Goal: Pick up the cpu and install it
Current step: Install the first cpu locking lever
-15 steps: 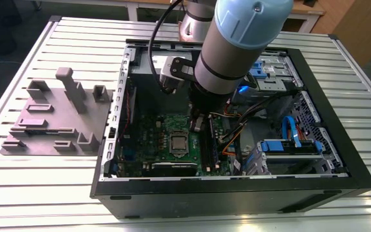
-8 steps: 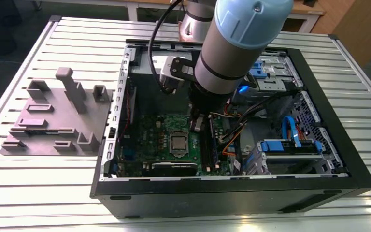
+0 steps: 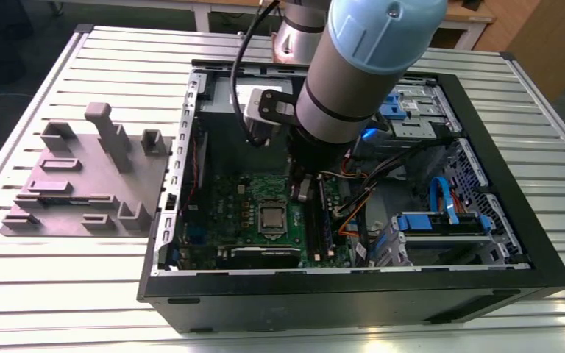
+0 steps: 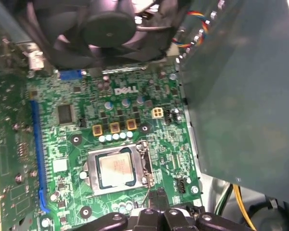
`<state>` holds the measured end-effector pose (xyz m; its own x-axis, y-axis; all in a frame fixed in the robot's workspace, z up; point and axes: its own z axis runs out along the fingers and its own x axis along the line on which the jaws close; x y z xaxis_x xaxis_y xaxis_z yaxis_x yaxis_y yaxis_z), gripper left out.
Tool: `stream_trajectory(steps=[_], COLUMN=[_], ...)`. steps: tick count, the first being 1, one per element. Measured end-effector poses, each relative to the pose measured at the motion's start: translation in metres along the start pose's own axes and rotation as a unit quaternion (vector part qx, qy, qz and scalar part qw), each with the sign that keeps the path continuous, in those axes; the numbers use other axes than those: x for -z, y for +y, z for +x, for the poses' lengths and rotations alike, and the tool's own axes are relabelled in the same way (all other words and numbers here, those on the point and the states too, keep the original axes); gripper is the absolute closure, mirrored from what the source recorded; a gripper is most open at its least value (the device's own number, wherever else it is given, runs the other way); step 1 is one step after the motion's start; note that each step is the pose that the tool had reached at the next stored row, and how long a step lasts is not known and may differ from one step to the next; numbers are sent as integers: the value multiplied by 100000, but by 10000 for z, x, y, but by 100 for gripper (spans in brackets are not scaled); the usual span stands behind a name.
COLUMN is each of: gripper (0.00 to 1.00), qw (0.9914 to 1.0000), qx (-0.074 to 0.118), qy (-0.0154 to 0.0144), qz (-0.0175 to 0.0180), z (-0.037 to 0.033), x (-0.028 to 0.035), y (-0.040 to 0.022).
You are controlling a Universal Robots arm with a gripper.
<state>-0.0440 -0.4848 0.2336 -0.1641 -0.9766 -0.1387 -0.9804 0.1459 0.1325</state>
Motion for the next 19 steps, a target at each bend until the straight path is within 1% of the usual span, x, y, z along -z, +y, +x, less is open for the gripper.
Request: stream_trajectory(steps=[1,2,6,7,8,13,17,19], gripper=[90,90,90,90,90,90,90,90], qw=[99999,99998,99972,99961,99950,99882,99840,99817], qx=[375,638,1623,1934,2278,3929,4676,5001], qy=[74,246,1704,1993,2199,2866,3182,3401], qz=[-39,-52,-2,-5,-28,-175,-239,-257], z=[1,2,2,2,2,7,22,30], x=[1,0,-1,-1,-2,-18,-35,-43], y=[0,-1,-1,-1,-1,-4,-8,-10])
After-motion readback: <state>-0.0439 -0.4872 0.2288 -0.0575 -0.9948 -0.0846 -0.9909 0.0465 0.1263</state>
